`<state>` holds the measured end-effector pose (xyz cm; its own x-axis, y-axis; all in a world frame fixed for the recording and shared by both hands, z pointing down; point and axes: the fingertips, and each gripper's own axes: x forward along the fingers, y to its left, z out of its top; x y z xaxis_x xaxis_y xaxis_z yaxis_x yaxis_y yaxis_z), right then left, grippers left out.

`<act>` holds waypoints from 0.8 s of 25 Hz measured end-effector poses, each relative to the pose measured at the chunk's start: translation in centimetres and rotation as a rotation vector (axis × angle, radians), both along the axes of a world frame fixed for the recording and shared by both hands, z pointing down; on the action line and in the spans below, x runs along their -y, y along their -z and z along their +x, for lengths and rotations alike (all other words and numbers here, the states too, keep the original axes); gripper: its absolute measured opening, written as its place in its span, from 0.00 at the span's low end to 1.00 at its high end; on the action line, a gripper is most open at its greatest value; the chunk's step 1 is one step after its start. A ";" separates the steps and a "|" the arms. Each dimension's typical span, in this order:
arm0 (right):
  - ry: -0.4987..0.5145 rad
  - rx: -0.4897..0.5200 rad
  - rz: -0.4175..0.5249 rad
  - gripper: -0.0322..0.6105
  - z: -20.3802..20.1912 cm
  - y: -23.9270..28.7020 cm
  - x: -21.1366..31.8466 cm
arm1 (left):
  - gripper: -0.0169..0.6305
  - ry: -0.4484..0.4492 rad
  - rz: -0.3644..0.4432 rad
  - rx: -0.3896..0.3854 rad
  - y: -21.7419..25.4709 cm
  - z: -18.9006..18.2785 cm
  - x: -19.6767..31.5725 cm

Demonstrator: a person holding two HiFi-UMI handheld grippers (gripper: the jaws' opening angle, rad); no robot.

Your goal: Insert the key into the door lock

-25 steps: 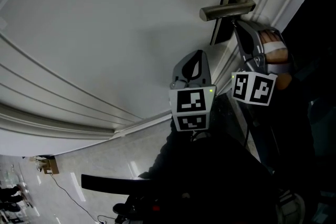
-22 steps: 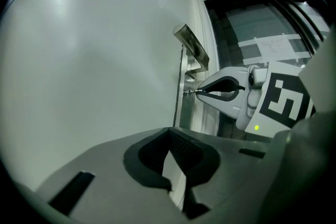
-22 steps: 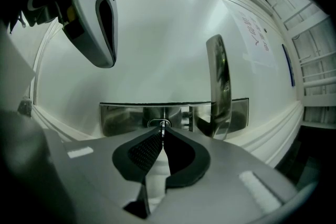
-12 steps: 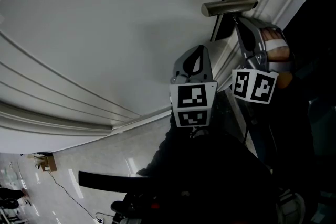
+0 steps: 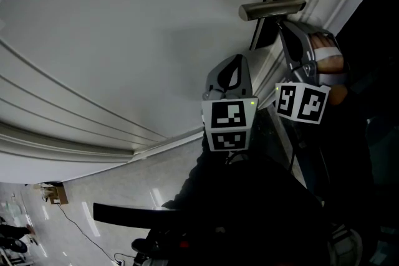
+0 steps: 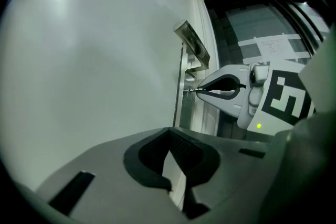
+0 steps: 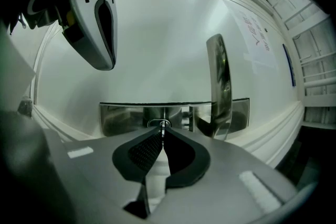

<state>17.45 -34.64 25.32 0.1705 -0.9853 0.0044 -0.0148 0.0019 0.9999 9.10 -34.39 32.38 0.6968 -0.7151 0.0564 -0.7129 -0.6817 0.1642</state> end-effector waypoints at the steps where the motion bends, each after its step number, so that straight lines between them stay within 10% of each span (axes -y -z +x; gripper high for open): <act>1: -0.001 -0.003 -0.001 0.07 -0.1 0.0 0.1 | 0.03 0.000 -0.001 0.000 0.0 -0.1 0.0; 20: -0.008 -0.003 0.005 0.07 0.2 -0.1 0.7 | 0.03 0.006 -0.005 -0.001 -0.4 -0.3 0.9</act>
